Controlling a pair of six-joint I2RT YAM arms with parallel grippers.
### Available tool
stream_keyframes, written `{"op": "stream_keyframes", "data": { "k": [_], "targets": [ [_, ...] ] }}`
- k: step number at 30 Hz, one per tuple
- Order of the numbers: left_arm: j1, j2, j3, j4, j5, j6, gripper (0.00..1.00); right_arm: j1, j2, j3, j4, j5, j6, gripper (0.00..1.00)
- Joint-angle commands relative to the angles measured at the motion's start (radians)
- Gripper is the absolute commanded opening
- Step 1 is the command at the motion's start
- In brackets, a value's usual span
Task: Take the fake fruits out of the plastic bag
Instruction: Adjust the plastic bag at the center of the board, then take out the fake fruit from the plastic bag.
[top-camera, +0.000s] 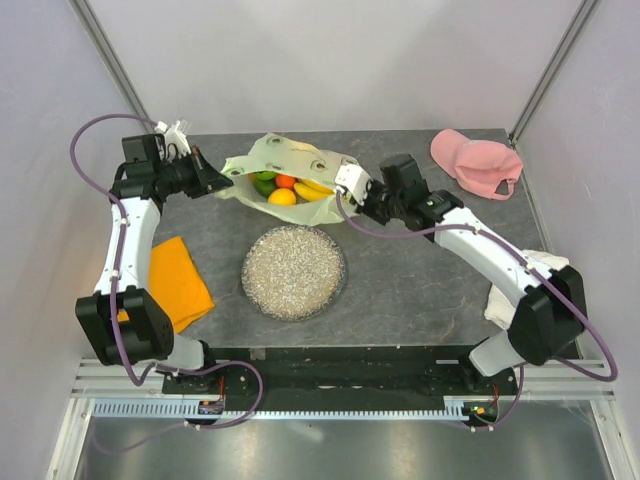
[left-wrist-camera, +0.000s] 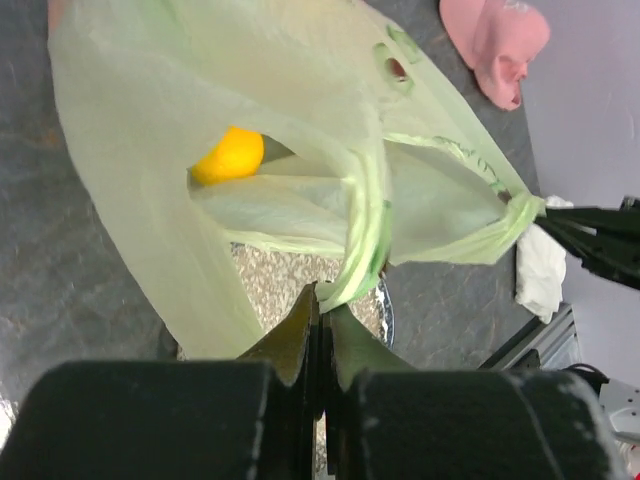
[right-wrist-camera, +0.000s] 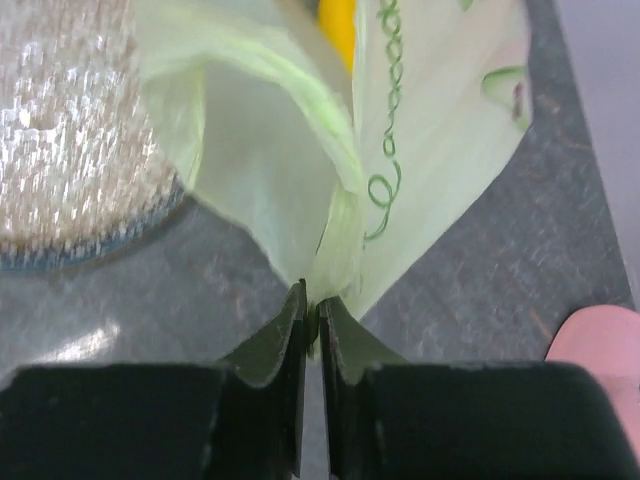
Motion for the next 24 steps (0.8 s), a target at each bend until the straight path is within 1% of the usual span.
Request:
{"op": "stream_keyframes", "data": {
  "k": [1, 2, 3, 5, 6, 8, 9, 11, 12, 14, 15, 18, 20, 22, 24],
  "targets": [
    [0.002, -0.077, -0.047, -0.035, -0.028, 0.046, 0.02, -0.011, -0.082, -0.086, -0.128, -0.004, -0.056, 0.23],
    [0.003, -0.078, -0.046, -0.051, -0.046, 0.041, 0.02, -0.008, -0.093, -0.077, -0.161, -0.009, -0.064, 0.29],
    [0.003, -0.08, -0.041, -0.06, -0.051, 0.037, 0.02, -0.007, -0.096, -0.042, -0.192, -0.013, -0.073, 0.41],
    [0.002, -0.088, -0.038, -0.069, -0.056, 0.018, 0.02, -0.005, -0.1, 0.019, -0.245, -0.027, -0.053, 0.51],
    [0.003, -0.1, -0.034, -0.066, -0.051, 0.014, 0.05, -0.005, -0.097, 0.105, -0.255, -0.042, -0.02, 0.59],
    [0.003, -0.108, -0.028, -0.052, -0.013, 0.0, 0.13, 0.001, -0.068, 0.205, -0.273, -0.11, 0.014, 0.67],
    [0.003, -0.111, -0.024, -0.048, -0.007, -0.008, 0.21, 0.019, -0.053, 0.299, -0.273, -0.128, 0.03, 0.7],
    [0.002, -0.106, -0.02, -0.045, -0.005, -0.035, 0.28, 0.041, 0.014, 0.387, -0.266, -0.159, 0.074, 0.7],
    [0.002, -0.103, -0.015, -0.045, -0.004, -0.042, 0.33, 0.057, 0.039, 0.468, -0.259, -0.171, 0.088, 0.7],
    [0.003, -0.098, -0.009, -0.045, 0.004, -0.052, 0.36, 0.073, 0.117, 0.539, -0.262, -0.212, 0.111, 0.7],
    [0.003, -0.1, -0.006, -0.043, 0.004, -0.055, 0.36, 0.088, 0.142, 0.591, -0.258, -0.223, 0.116, 0.69],
    [0.003, -0.101, 0.0, -0.025, 0.004, -0.084, 0.36, 0.125, 0.234, 0.655, -0.247, -0.266, 0.107, 0.65],
    [0.003, -0.091, 0.012, -0.02, 0.013, -0.1, 0.36, 0.143, 0.303, 0.659, -0.241, -0.273, 0.085, 0.63],
    [0.003, -0.08, 0.04, -0.016, 0.023, -0.108, 0.36, 0.147, 0.384, 0.669, -0.224, -0.282, 0.106, 0.63],
    [0.002, -0.062, 0.069, -0.014, 0.024, -0.111, 0.35, 0.148, 0.447, 0.713, -0.245, -0.28, 0.107, 0.6]
  ]
}}
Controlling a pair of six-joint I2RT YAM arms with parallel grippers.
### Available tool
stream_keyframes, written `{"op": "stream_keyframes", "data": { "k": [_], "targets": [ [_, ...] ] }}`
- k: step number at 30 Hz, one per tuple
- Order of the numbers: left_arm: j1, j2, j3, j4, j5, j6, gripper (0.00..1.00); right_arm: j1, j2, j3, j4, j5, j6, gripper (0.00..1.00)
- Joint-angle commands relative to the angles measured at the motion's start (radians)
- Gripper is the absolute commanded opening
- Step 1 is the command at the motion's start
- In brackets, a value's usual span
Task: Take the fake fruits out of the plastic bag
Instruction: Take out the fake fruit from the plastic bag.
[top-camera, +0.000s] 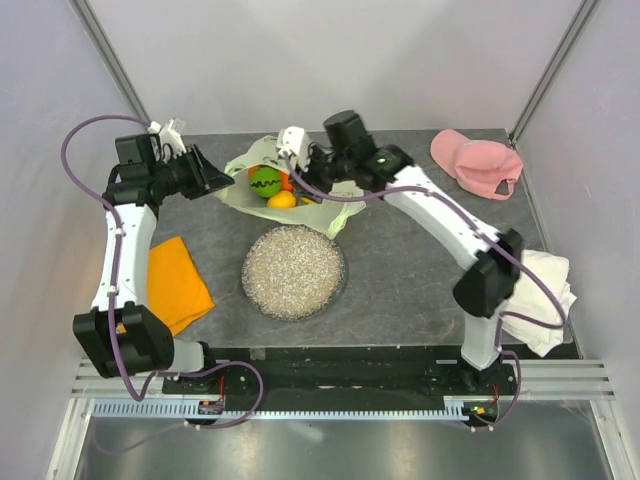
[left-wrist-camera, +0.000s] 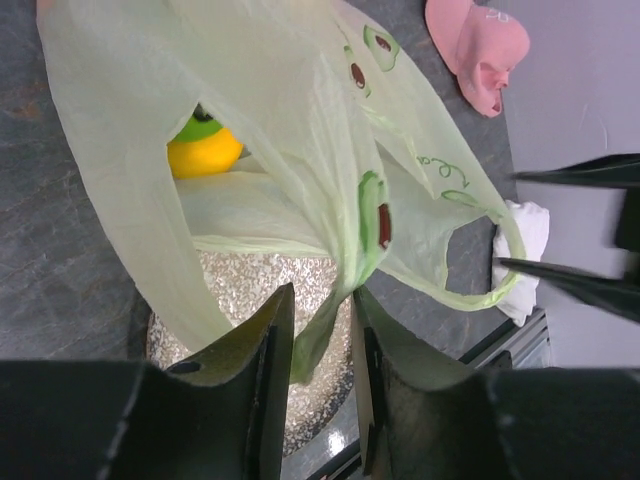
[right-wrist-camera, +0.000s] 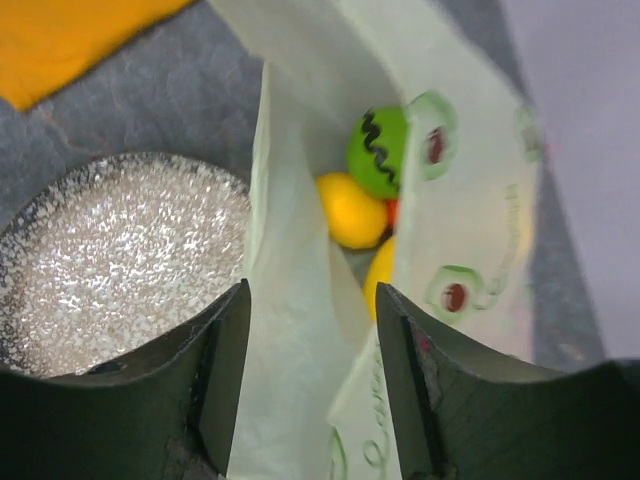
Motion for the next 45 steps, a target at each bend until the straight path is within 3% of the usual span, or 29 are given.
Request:
{"op": "stream_keyframes", "data": {
  "k": [1, 2, 4, 8, 9, 12, 18, 25, 31, 34, 38, 41, 45],
  "targets": [
    [0.003, 0.022, 0.096, 0.039, 0.039, -0.047, 0.35, 0.005, 0.183, 0.064, -0.036, -0.043, 0.01, 0.58],
    [0.003, 0.034, 0.105, 0.041, 0.041, -0.047, 0.33, 0.005, 0.203, 0.072, -0.035, -0.041, 0.001, 0.52],
    [0.003, 0.045, 0.128, 0.048, 0.044, -0.053, 0.28, 0.002, 0.252, 0.104, -0.026, -0.028, -0.008, 0.51],
    [0.003, 0.074, 0.15, 0.059, 0.047, -0.059, 0.03, 0.0, 0.331, 0.173, -0.003, 0.05, 0.026, 0.5],
    [0.003, 0.083, 0.151, 0.061, 0.048, -0.059, 0.02, 0.002, 0.342, 0.184, 0.025, 0.084, 0.033, 0.5],
    [0.002, 0.088, 0.145, 0.061, 0.05, -0.059, 0.02, -0.012, 0.38, 0.182, 0.087, 0.219, 0.044, 0.5],
    [0.002, 0.149, 0.161, 0.073, 0.056, -0.062, 0.06, -0.072, 0.461, 0.216, 0.108, 0.316, 0.017, 0.51],
    [-0.009, 0.215, 0.205, 0.074, 0.076, -0.056, 0.11, -0.101, 0.573, 0.251, 0.111, 0.365, -0.028, 0.52],
    [-0.007, 0.206, 0.194, 0.077, 0.064, -0.045, 0.11, -0.104, 0.604, 0.251, 0.079, 0.324, -0.056, 0.66],
    [-0.009, 0.206, 0.185, 0.082, 0.062, -0.05, 0.11, -0.101, 0.601, 0.227, 0.08, 0.324, -0.069, 0.66],
    [-0.009, 0.206, 0.175, 0.091, 0.064, -0.057, 0.11, -0.1, 0.616, 0.253, 0.094, 0.385, -0.069, 0.35],
    [-0.01, 0.21, 0.179, 0.091, 0.065, -0.059, 0.11, -0.1, 0.555, 0.248, 0.1, 0.339, -0.048, 0.25],
    [-0.012, 0.236, 0.197, 0.097, 0.068, -0.07, 0.11, -0.092, 0.385, 0.192, 0.085, 0.154, 0.045, 0.24]
  ]
}}
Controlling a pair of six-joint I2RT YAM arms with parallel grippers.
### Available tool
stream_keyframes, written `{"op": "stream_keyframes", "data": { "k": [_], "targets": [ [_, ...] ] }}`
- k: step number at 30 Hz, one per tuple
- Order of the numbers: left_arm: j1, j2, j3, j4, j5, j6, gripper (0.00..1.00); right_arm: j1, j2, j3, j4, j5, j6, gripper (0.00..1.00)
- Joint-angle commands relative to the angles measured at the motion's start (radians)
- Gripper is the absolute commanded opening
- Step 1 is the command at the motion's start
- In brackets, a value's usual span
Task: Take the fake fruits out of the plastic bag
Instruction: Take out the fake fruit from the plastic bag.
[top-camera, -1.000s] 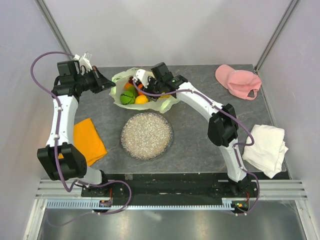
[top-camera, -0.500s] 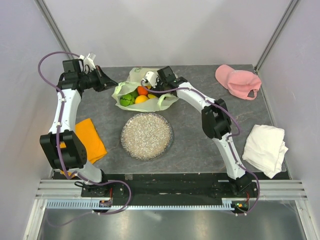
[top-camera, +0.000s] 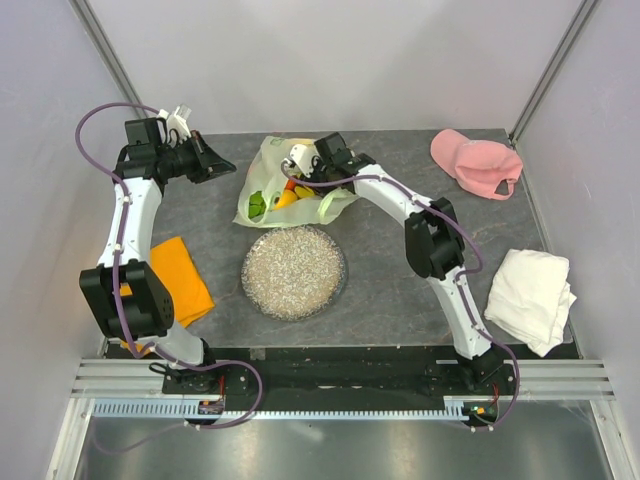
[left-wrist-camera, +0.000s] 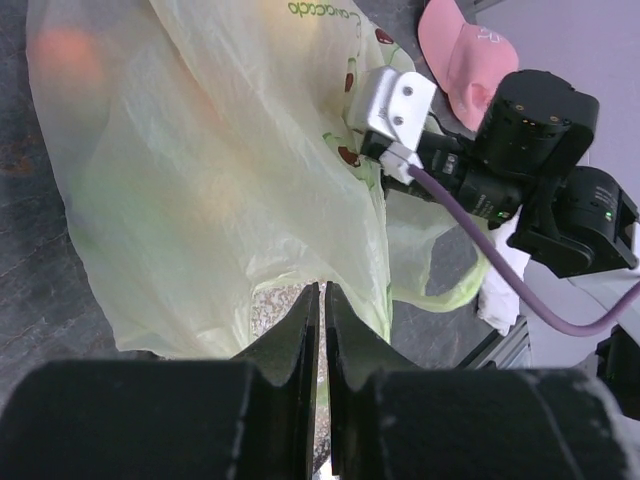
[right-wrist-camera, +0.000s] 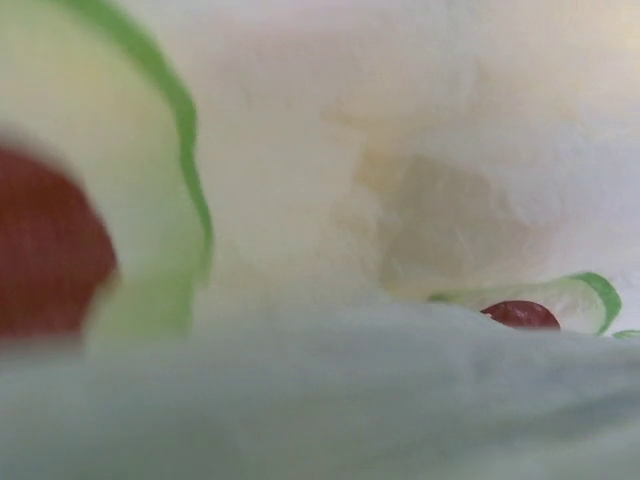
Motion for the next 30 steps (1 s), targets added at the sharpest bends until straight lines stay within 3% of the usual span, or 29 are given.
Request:
{"op": "stream_keyframes", "data": {
  "k": [1, 6, 11, 15, 21, 30],
  "targets": [
    [-0.007, 0.014, 0.044, 0.038, 0.02, -0.04, 0.11, 0.013, -0.267, -0.022, -0.017, -0.175, 0.101, 0.24],
    [-0.006, 0.04, 0.092, 0.047, 0.021, -0.046, 0.11, 0.044, -0.443, -0.119, -0.103, -0.289, 0.225, 0.24],
    [-0.006, 0.041, 0.11, 0.046, 0.024, -0.048, 0.24, 0.077, -0.545, -0.278, -0.069, -0.331, 0.311, 0.23],
    [-0.006, 0.021, 0.104, 0.046, 0.021, -0.041, 0.26, 0.087, -0.6, -0.383, -0.018, -0.373, 0.364, 0.22],
    [-0.006, -0.009, 0.132, 0.009, 0.0, 0.017, 0.27, 0.139, -0.603, -0.331, -0.093, -0.53, 0.39, 0.2],
    [-0.004, -0.11, 0.193, -0.048, -0.095, 0.08, 0.34, 0.315, -0.605, -0.042, -0.191, -0.522, 0.38, 0.2]
  ]
}}
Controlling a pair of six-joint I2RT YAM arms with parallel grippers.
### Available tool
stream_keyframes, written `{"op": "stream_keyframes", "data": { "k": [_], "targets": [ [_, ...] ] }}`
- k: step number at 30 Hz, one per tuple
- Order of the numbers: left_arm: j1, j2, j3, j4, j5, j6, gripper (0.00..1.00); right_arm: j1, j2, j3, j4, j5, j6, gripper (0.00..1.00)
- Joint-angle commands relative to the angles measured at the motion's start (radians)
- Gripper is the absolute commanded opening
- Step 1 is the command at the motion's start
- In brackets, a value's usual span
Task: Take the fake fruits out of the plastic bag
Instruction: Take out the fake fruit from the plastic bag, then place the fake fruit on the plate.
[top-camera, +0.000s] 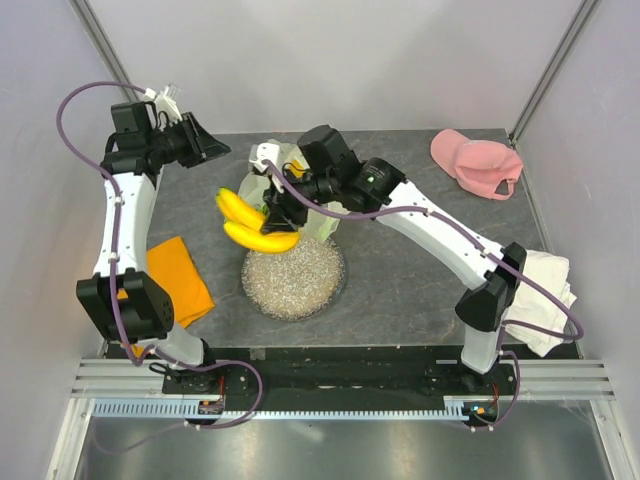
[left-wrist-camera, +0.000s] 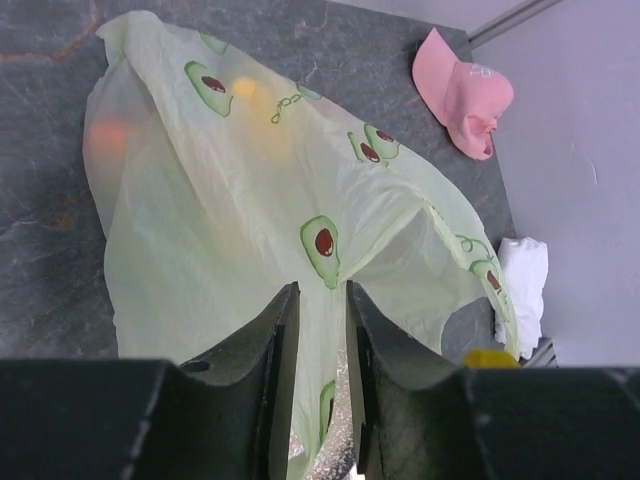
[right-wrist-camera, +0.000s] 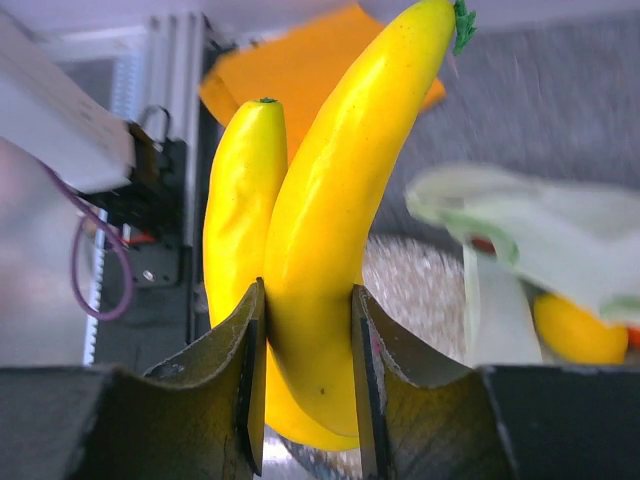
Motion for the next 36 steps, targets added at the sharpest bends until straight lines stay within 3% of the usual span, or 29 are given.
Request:
{"op": "stream_keyframes", "data": {
  "k": [1, 7, 13, 19, 21, 25, 36],
  "targets": [
    [-0.003, -0.121, 0.066, -0.029, -0.069, 0.061, 0.36, 0.058, -0.039, 0.113, -0.01, -0.053, 0.024, 0.2],
    [-0.001, -0.229, 0.063, -0.039, -0.104, 0.082, 0.41, 0.084, -0.068, -0.026, -0.012, -0.029, 0.092, 0.19],
    [0.002, -0.313, 0.032, -0.046, -0.15, 0.137, 0.46, 0.111, -0.044, -0.131, -0.069, -0.041, -0.002, 0.17],
    [0.005, -0.354, 0.003, -0.046, -0.167, 0.17, 0.49, 0.111, 0.086, -0.081, -0.211, -0.09, -0.125, 0.17],
    [0.003, -0.356, -0.006, -0.045, -0.158, 0.165, 0.5, 0.112, 0.133, -0.103, -0.21, -0.058, -0.073, 0.16],
    [0.005, -0.359, -0.026, -0.045, -0.142, 0.16, 0.5, 0.132, 0.133, -0.215, -0.048, 0.08, 0.1, 0.16],
    [0.003, -0.37, -0.095, -0.034, -0.145, 0.136, 0.5, 0.111, 0.257, -0.139, 0.054, 0.302, 0.489, 0.06]
  ]
}}
